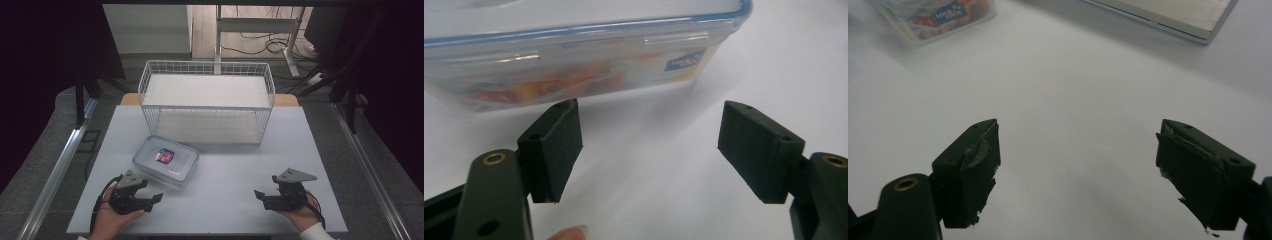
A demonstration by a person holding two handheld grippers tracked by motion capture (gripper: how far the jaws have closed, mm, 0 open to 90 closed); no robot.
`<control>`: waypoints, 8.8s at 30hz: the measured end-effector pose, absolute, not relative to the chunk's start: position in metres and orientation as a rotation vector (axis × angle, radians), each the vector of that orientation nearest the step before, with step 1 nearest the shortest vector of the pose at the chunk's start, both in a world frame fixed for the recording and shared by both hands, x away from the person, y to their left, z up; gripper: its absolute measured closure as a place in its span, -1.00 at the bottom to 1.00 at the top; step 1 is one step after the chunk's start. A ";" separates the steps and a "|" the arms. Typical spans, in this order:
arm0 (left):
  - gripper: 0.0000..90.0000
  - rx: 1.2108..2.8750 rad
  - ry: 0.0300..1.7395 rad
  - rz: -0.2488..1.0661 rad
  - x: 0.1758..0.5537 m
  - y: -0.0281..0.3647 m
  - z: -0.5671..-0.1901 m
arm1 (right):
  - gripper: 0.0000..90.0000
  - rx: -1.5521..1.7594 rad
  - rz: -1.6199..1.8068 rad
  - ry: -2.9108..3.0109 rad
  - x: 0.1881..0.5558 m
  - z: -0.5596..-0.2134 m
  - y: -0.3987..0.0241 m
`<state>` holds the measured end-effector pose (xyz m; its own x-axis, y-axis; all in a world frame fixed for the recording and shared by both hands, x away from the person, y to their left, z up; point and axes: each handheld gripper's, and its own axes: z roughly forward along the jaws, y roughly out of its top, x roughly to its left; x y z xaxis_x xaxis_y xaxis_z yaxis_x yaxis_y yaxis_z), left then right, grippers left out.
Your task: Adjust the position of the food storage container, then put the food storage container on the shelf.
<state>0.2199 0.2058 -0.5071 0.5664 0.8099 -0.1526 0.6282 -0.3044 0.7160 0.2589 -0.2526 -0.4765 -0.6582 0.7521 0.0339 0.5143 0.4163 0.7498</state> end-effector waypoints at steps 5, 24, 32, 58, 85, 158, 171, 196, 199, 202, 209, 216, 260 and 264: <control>-0.44 2.035 1.142 0.316 0.220 0.206 -0.506 | -0.58 1.101 1.083 2.367 0.260 -0.477 -0.254; -0.45 1.996 1.132 0.356 0.214 0.212 -0.493 | -0.59 1.076 1.059 2.376 0.257 -0.476 -0.245; -0.45 1.938 1.103 0.289 0.224 0.214 -0.474 | -0.59 1.084 1.060 2.373 0.258 -0.476 -0.247; -0.06 1.910 1.269 0.328 0.307 0.269 -0.443 | -0.60 1.075 1.024 2.399 0.260 -0.480 -0.243; 1.00 2.124 1.410 0.233 0.378 0.274 -0.484 | -0.59 1.092 1.065 2.398 0.261 -0.480 -0.245; 1.00 2.231 1.089 -0.052 0.308 0.178 -0.479 | -0.57 1.114 1.051 2.397 0.262 -0.478 -0.245; 1.00 2.225 1.062 -0.047 0.301 0.169 -0.480 | -0.57 1.127 1.059 2.386 0.262 -0.478 -0.247; -0.32 1.924 1.189 0.120 0.254 0.205 -0.481 | -0.57 1.120 1.065 2.374 0.263 -0.476 -0.249; -0.38 1.916 1.191 0.107 0.254 0.205 -0.482 | -0.57 1.122 1.067 2.372 0.264 -0.476 -0.250; -0.41 1.910 1.188 0.097 0.255 0.205 -0.481 | -0.57 1.121 1.072 2.366 0.264 -0.475 -0.250; -0.42 1.900 1.191 0.076 0.256 0.206 -0.483 | -0.57 1.121 1.071 2.371 0.264 -0.476 -0.250; -0.53 1.802 1.225 0.017 0.263 0.206 -0.483 | -0.57 1.134 1.100 2.371 0.265 -0.475 -0.249; -0.28 1.801 1.152 -0.415 0.315 0.175 -0.519 | -0.70 1.490 1.455 2.556 0.301 -0.500 -0.205; -0.26 1.794 1.162 -0.422 0.315 0.175 -0.519 | -0.65 1.539 1.436 2.564 0.302 -0.502 -0.203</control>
